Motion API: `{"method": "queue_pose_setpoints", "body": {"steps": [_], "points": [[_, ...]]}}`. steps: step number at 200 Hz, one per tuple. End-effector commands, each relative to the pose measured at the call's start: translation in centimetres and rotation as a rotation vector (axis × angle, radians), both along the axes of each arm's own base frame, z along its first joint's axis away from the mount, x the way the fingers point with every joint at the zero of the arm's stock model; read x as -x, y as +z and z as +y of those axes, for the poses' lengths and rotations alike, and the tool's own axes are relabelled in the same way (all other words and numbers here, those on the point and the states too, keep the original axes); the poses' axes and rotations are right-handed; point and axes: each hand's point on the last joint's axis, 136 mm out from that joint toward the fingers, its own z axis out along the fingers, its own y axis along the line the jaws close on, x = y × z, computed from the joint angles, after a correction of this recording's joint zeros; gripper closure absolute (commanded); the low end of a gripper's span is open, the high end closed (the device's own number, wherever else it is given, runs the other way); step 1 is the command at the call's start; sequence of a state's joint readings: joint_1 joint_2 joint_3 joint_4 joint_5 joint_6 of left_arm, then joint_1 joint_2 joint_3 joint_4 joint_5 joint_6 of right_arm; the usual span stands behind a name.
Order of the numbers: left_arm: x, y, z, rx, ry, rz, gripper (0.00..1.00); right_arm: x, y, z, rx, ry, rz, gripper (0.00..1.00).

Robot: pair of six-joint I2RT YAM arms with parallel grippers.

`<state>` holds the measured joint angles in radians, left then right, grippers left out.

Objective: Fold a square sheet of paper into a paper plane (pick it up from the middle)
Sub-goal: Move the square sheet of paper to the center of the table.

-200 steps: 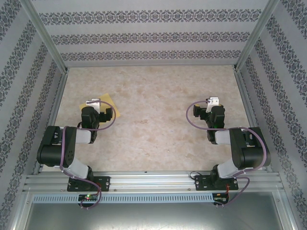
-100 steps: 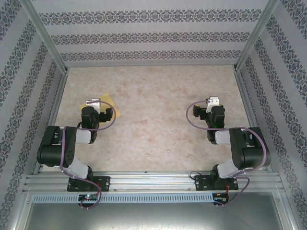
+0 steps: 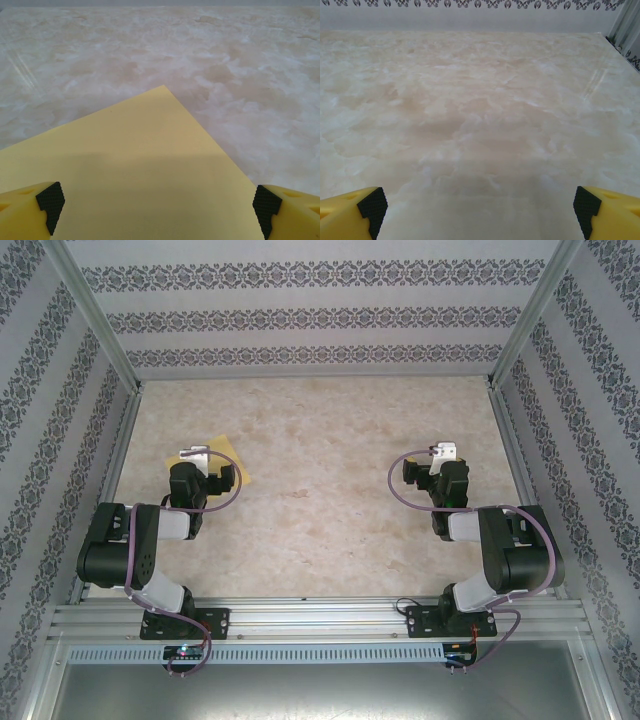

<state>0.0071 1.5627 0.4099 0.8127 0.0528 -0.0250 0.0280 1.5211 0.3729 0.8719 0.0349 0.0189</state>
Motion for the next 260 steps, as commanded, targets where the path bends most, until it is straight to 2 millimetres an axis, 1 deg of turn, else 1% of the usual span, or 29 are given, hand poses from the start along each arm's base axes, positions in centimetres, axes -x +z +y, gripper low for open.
{"method": "queue_pose_setpoints", "body": {"steps": [1,39,48,58,71,75,78,84,85,87,90,96,104,109,113,118,121,124,130,140,150,161,165,175,184,199,221,234,260], "points": [[-0.4,0.6,0.0,-0.013,-0.017,-0.012,0.00,-0.5,1.5,0.1,-0.004,0.017,-0.045,0.02],[-0.4,0.8,0.1,-0.012,-0.019,-0.023,0.00,-0.6,1.5,-0.2,-0.014,0.006,-0.046,0.02],[-0.1,1.3,-0.1,-0.013,-0.026,-0.021,0.00,-0.3,2.0,0.5,0.004,0.028,-0.058,0.02],[0.0,2.2,-0.1,-0.006,-0.025,0.001,0.00,0.3,3.0,1.1,0.035,0.041,-0.086,0.02],[0.6,3.9,0.4,0.026,0.021,0.034,0.00,1.1,4.4,0.9,0.041,-0.001,-0.081,0.02],[0.8,4.5,0.8,0.056,0.065,0.048,0.00,1.4,4.7,0.9,0.028,-0.007,-0.061,0.02],[1.1,4.7,1.2,0.076,0.099,0.065,0.00,1.7,4.5,0.9,0.017,-0.012,-0.027,0.02],[1.3,5.8,1.6,0.119,0.143,0.079,0.00,2.3,4.8,0.8,-0.007,-0.025,0.023,0.02],[1.4,6.0,1.6,0.124,0.146,0.084,0.00,2.2,5.1,0.8,-0.012,-0.029,0.019,0.02],[1.4,6.2,1.6,0.132,0.151,0.091,0.00,2.5,4.9,0.7,-0.020,-0.036,0.049,0.02],[1.5,6.6,1.5,0.143,0.153,0.098,0.00,2.7,5.4,0.6,-0.040,-0.048,0.058,0.02],[1.5,7.4,1.3,0.171,0.150,0.103,0.00,3.3,5.6,0.5,-0.083,-0.079,0.101,0.02],[1.8,7.5,1.4,0.227,0.191,0.120,0.00,3.9,6.2,0.2,-0.155,-0.130,0.139,0.02],[2.1,7.1,2.3,0.280,0.282,0.134,0.00,4.2,6.6,0.0,-0.210,-0.170,0.159,0.02],[2.6,6.7,3.3,0.321,0.383,0.151,0.00,4.4,6.9,0.0,-0.259,-0.192,0.172,0.02],[3.6,5.9,4.8,0.368,0.518,0.185,0.00,4.7,7.4,0.4,-0.316,-0.193,0.194,0.02],[3.9,5.6,5.2,0.393,0.560,0.201,0.00,4.9,7.6,0.9,-0.345,-0.180,0.212,0.02],[3.8,5.4,5.2,0.419,0.558,0.221,0.00,5.1,7.9,1.4,-0.367,-0.158,0.229,0.02],[3.1,5.2,4.5,0.472,0.495,0.253,0.00,5.4,8.6,2.5,-0.410,-0.113,0.252,0.02],[1.8,4.9,2.8,0.565,0.398,0.298,0.00,5.9,8.9,4.2,-0.501,-0.049,0.284,0.02],[0.5,4.3,1.5,0.619,0.342,0.338,0.00,6.2,9.3,6.5,-0.587,0.070,0.283,0.02],[-0.6,3.3,0.7,0.661,0.325,0.403,0.00,6.5,9.6,8.2,-0.660,0.148,0.284,0.02],[-1.1,3.2,0.4,0.673,0.313,0.418,0.00,6.7,9.4,8.5,-0.674,0.154,0.292,0.02],[-2.1,2.1,-0.6,0.711,0.271,0.471,0.00,7.1,8.9,9.2,-0.694,0.156,0.325,0.02],[-2.7,1.1,-1.3,0.742,0.253,0.515,0.00,7.5,8.7,10.7,-0.698,0.210,0.361,0.02],[-3.8,0.2,-2.0,0.774,0.213,0.535,0.00,8.1,8.0,12.3,-0.677,0.248,0.428,0.02],[-4.0,-1.4,-2.1,0.773,0.217,0.577,0.00,8.7,7.1,14.2,-0.637,0.286,0.503,0.02],[-3.7,-2.5,-2.2,0.774,0.234,0.624,0.00,9.0,6.6,14.8,-0.611,0.283,0.534,0.02],[-2.5,-4.4,-3.8,0.796,0.204,0.707,0.00,9.5,5.2,15.3,-0.582,0.258,0.579,0.02]]}}
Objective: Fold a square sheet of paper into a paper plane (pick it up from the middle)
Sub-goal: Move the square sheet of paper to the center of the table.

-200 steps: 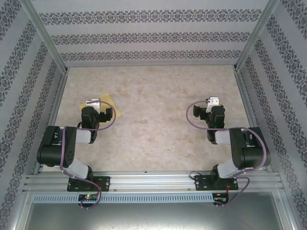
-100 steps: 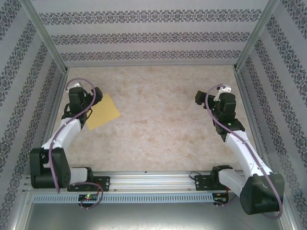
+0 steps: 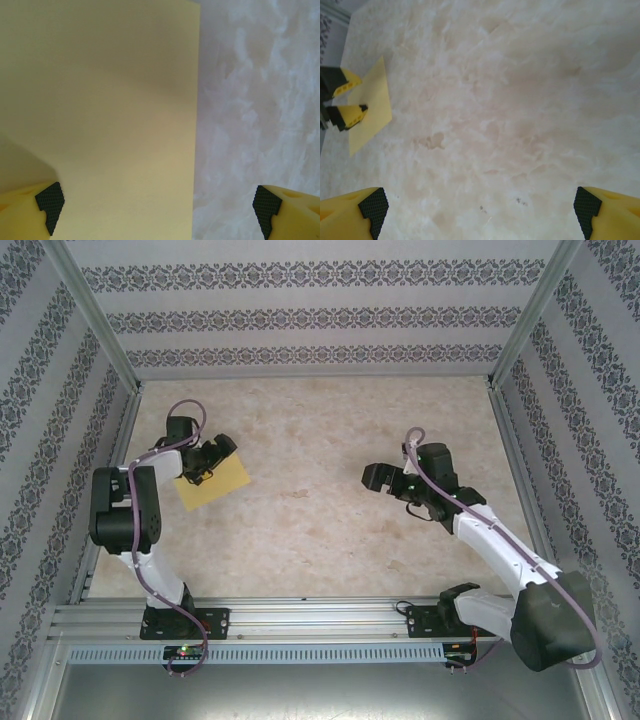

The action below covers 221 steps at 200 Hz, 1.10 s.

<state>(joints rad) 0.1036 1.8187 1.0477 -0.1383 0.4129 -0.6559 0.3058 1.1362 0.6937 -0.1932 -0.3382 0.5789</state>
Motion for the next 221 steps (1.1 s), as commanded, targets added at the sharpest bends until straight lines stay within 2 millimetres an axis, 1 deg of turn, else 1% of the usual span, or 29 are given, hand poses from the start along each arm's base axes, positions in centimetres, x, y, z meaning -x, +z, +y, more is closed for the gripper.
{"method": "queue_pose_setpoints", "body": {"steps": [1,32,52,63,78,113,129,146,160,171,182,189,196,199,205,221], "points": [[1.4,-1.2,-2.0,0.071,-0.045,0.080,0.00,0.3,-0.4,0.3,0.022,-0.013,0.046,0.02],[3.6,-3.6,-5.0,0.094,-0.105,0.140,0.00,0.9,-2.4,-0.1,0.056,-0.046,0.120,0.02],[4.9,-4.6,-7.2,0.113,-0.149,0.159,0.00,1.4,-3.4,-0.2,0.054,-0.059,0.152,0.02],[5.6,-5.2,-8.7,0.110,-0.185,0.177,0.00,1.6,-3.8,-0.3,0.053,-0.066,0.164,0.02],[6.3,-5.4,-11.4,0.109,-0.246,0.191,0.01,2.0,-4.2,-0.5,0.057,-0.076,0.178,0.02],[7.7,-5.3,-18.2,0.086,-0.370,0.197,0.00,2.6,-4.0,-0.7,0.054,-0.087,0.182,0.02],[8.2,-5.1,-20.4,0.076,-0.386,0.192,0.00,2.9,-4.1,-0.8,0.054,-0.089,0.184,0.02],[8.4,-4.8,-22.1,0.090,-0.383,0.175,0.00,3.0,-3.8,-0.5,0.040,-0.072,0.182,0.02],[8.0,-3.4,-23.6,0.132,-0.401,0.126,0.00,3.2,-3.4,0.4,0.021,-0.031,0.173,0.02],[7.8,-1.6,-24.7,0.145,-0.438,0.072,0.00,3.5,-2.9,1.4,0.002,0.013,0.167,0.03],[7.5,0.3,-24.8,0.122,-0.458,0.024,0.00,3.5,-2.4,2.3,-0.009,0.037,0.157,0.05],[7.4,1.2,-24.4,0.094,-0.458,0.006,0.00,3.4,-2.1,2.7,-0.010,0.040,0.149,0.06],[7.3,2.7,-23.7,0.061,-0.453,-0.031,0.00,3.2,-1.6,3.2,-0.010,0.045,0.135,0.06],[7.3,2.9,-23.4,0.041,-0.448,-0.040,0.00,3.1,-1.5,3.4,-0.007,0.047,0.128,0.06],[7.2,3.9,-22.5,0.004,-0.432,-0.068,0.00,2.9,-1.2,3.8,-0.002,0.048,0.120,0.06],[7.4,5.5,-19.4,-0.091,-0.358,-0.097,0.00,2.2,-1.0,5.0,0.003,0.062,0.120,0.09]]}}
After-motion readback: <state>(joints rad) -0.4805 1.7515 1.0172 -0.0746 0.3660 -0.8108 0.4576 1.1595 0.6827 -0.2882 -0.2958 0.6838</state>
